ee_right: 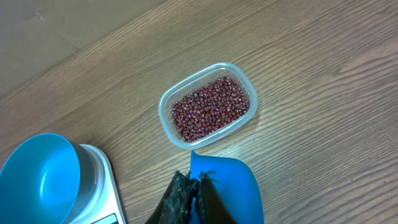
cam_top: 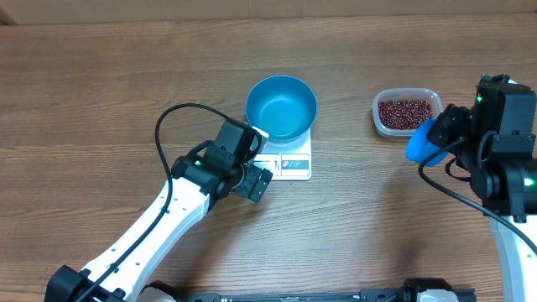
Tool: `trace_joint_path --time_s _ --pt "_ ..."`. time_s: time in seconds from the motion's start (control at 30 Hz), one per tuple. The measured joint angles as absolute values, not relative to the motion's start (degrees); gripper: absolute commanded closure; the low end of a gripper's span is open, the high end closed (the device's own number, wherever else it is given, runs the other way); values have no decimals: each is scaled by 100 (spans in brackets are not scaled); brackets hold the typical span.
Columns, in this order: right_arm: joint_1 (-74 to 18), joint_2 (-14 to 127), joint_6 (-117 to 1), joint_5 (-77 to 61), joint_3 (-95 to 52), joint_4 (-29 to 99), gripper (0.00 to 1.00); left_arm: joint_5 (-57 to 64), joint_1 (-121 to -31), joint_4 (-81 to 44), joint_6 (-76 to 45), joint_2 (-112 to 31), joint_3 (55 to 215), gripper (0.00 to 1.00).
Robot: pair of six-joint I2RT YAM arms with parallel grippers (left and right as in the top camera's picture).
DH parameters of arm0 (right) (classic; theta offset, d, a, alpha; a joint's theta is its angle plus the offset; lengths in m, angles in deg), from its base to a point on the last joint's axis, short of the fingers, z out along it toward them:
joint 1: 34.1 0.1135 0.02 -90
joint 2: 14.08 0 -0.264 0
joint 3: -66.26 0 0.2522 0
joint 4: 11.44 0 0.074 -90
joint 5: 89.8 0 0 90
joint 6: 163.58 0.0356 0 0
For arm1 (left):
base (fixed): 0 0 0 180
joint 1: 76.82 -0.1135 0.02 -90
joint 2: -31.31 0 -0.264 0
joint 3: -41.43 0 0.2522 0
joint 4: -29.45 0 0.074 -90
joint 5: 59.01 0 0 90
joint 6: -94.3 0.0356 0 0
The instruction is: Scoop item into bowl and weigh 150g on scale
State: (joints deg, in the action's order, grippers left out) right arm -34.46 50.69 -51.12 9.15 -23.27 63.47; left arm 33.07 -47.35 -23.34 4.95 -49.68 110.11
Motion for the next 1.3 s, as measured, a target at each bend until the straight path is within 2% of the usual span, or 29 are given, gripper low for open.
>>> trace_joint_path --time_s 0.3,0.6,0.87,1.07,1.3 --pt "-3446 5071 -5112 913 -2327 6349 96 3220 -4735 -2308 499 -5068 11011 0" --pt "-3444 5069 -5112 915 -2327 6366 96 2319 -4735 -1665 1093 -4496 11013 0" --pt "-3446 5071 -5112 917 -2327 6368 96 2881 -4735 -1549 1048 -3427 10915 0" --pt "-3444 5069 -5110 915 -2327 6371 96 3646 -4735 -889 418 -1805 9545 0" --pt "-3446 5069 -5110 828 -2327 6336 96 3793 -4735 -426 250 -1523 8983 0"
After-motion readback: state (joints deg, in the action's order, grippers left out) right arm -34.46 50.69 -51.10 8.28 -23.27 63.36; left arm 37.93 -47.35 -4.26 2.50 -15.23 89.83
